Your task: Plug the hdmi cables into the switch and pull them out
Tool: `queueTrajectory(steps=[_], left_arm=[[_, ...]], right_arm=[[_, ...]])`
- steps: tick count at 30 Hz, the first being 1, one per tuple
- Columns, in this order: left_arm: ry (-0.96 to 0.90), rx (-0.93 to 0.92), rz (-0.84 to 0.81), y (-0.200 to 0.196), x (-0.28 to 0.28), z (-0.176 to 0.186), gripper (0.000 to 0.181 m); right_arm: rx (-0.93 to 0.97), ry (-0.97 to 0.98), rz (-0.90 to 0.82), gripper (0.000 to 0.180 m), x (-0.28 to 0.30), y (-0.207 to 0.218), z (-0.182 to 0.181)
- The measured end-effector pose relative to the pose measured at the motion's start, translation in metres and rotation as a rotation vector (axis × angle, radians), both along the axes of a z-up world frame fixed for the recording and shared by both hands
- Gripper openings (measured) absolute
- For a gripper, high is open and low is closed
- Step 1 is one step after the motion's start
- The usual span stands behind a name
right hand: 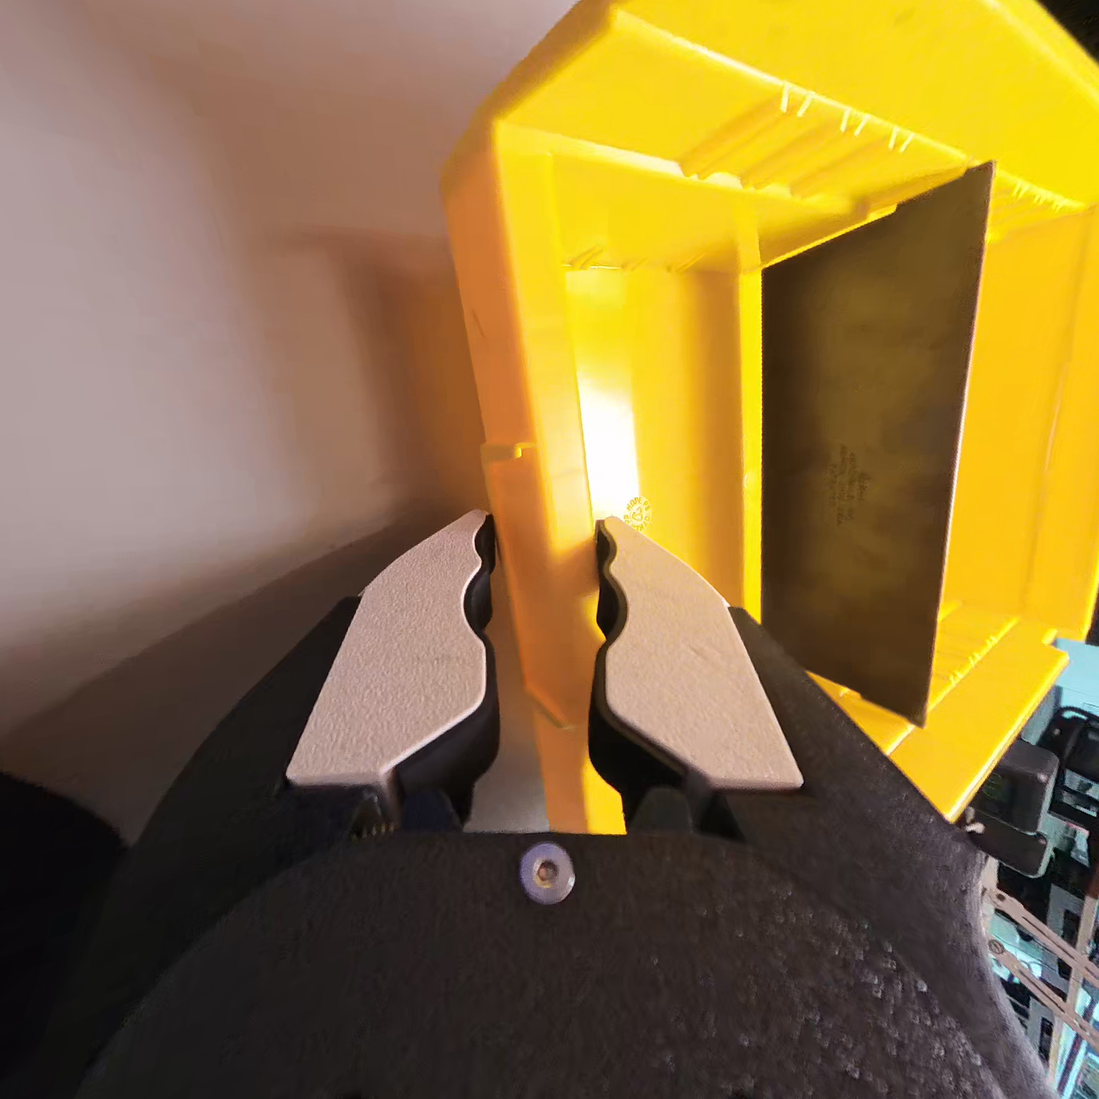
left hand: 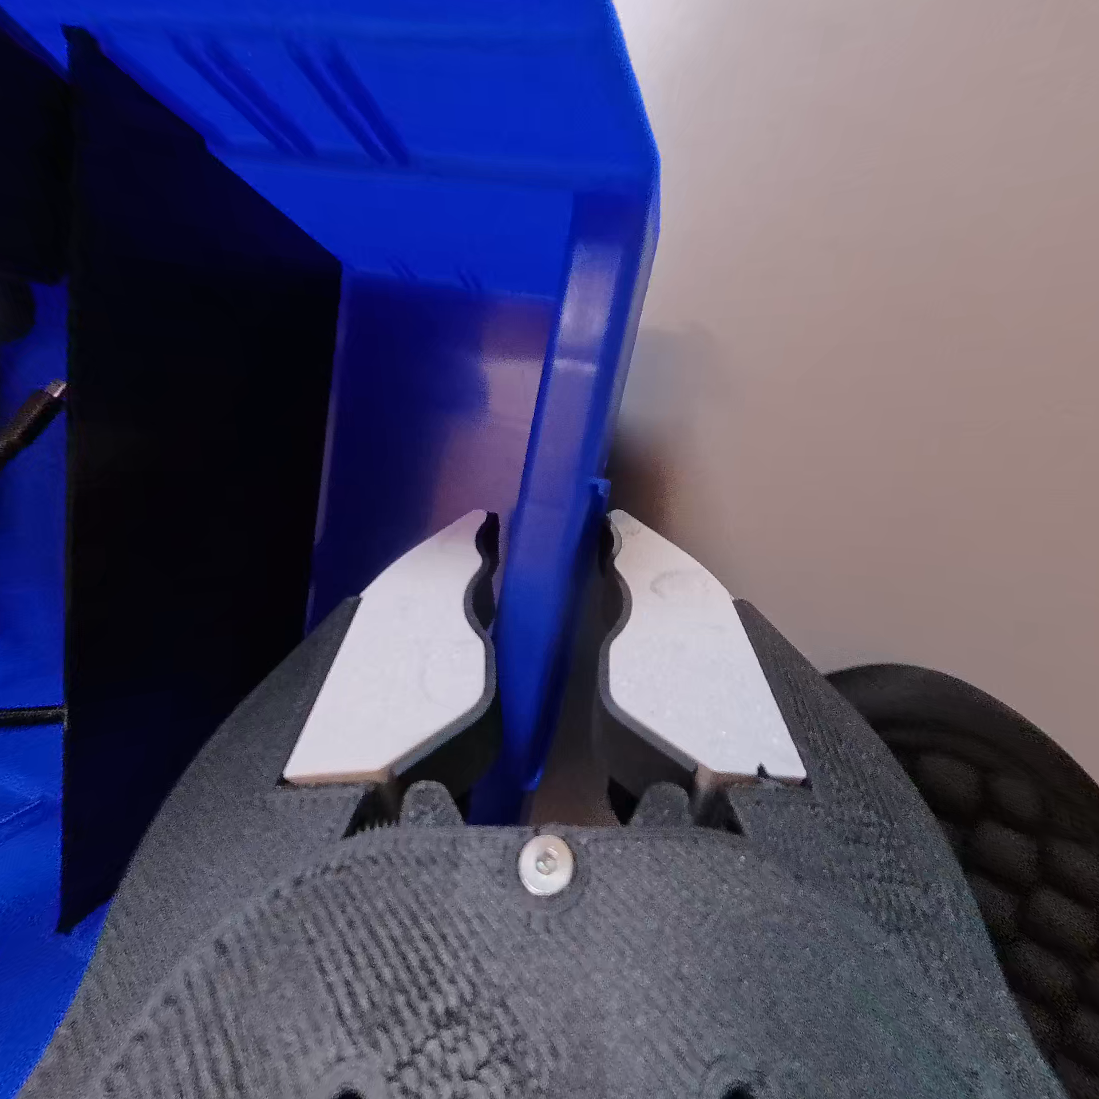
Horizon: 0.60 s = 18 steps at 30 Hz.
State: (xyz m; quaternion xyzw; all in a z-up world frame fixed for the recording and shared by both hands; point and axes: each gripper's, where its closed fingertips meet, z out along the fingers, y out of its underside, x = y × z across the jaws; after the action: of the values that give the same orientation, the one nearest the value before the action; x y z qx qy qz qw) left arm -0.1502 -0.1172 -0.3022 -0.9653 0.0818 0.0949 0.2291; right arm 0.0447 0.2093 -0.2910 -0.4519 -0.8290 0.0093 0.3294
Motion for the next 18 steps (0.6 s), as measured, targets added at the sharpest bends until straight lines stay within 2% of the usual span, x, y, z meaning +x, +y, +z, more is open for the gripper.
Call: queueTrajectory(steps=[5, 8, 14, 18], left_arm=[[0.031, 0.017, 0.047, 0.013, -0.031, 0.000, 0.033], [0.049, 0.027, 0.046, 0.019, -0.052, 0.000, 0.034], [0.057, 0.067, 0.078, 0.020, -0.073, 0.009, 0.041], [0.089, 0.200, 0.074, 0.016, -0.074, 0.057, 0.040]], right_arm=[[-0.036, -0.019, -0.028, 0.031, -0.013, 0.012, -0.001], [-0.123, 0.012, -0.047, 0.039, -0.023, 0.006, 0.010], [-0.494, 0.392, -0.005, 0.041, -0.057, -0.052, 0.089], [-0.692, 0.662, 0.002, 0.040, -0.071, -0.072, 0.122]])
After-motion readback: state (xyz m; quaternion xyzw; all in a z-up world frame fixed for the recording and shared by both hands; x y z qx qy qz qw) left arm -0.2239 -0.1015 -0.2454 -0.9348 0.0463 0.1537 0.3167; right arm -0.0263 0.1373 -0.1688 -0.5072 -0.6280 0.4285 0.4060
